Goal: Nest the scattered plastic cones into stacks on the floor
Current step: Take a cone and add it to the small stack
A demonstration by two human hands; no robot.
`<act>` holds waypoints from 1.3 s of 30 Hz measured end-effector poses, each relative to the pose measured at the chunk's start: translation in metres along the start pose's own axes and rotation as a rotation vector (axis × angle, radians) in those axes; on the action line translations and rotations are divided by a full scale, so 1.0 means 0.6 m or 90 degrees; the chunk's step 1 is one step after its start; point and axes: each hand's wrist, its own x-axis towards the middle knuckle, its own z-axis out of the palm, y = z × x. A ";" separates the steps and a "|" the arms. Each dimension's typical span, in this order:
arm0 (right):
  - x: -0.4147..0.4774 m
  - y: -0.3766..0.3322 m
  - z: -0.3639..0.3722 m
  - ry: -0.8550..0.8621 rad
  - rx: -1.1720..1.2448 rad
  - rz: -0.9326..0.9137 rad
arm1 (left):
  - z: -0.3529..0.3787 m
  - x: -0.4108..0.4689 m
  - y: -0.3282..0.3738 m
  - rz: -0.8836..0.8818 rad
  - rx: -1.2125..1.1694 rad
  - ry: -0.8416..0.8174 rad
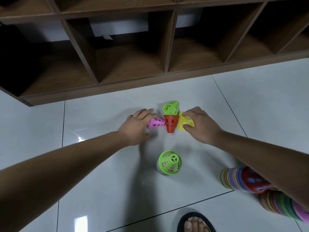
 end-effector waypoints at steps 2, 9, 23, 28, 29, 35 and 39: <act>0.019 0.008 0.005 -0.034 -0.029 0.038 | 0.008 0.002 -0.002 -0.006 0.007 -0.013; 0.025 0.029 0.031 -0.077 -0.024 0.105 | 0.029 -0.007 0.002 -0.012 -0.024 0.066; -0.020 0.015 0.045 -0.202 -0.003 0.187 | 0.033 -0.052 -0.037 -0.089 -0.060 0.024; -0.042 -0.031 -0.005 -0.024 0.156 0.148 | -0.027 -0.080 0.020 -0.098 -0.297 0.109; -0.049 -0.043 -0.016 0.007 0.201 0.144 | -0.040 -0.087 0.037 -0.097 -0.347 0.121; -0.110 -0.103 -0.070 0.162 0.492 0.105 | -0.066 -0.136 0.123 -0.015 -0.447 0.139; -0.142 -0.133 -0.102 0.220 0.608 0.072 | -0.045 -0.162 0.162 0.041 -0.477 0.135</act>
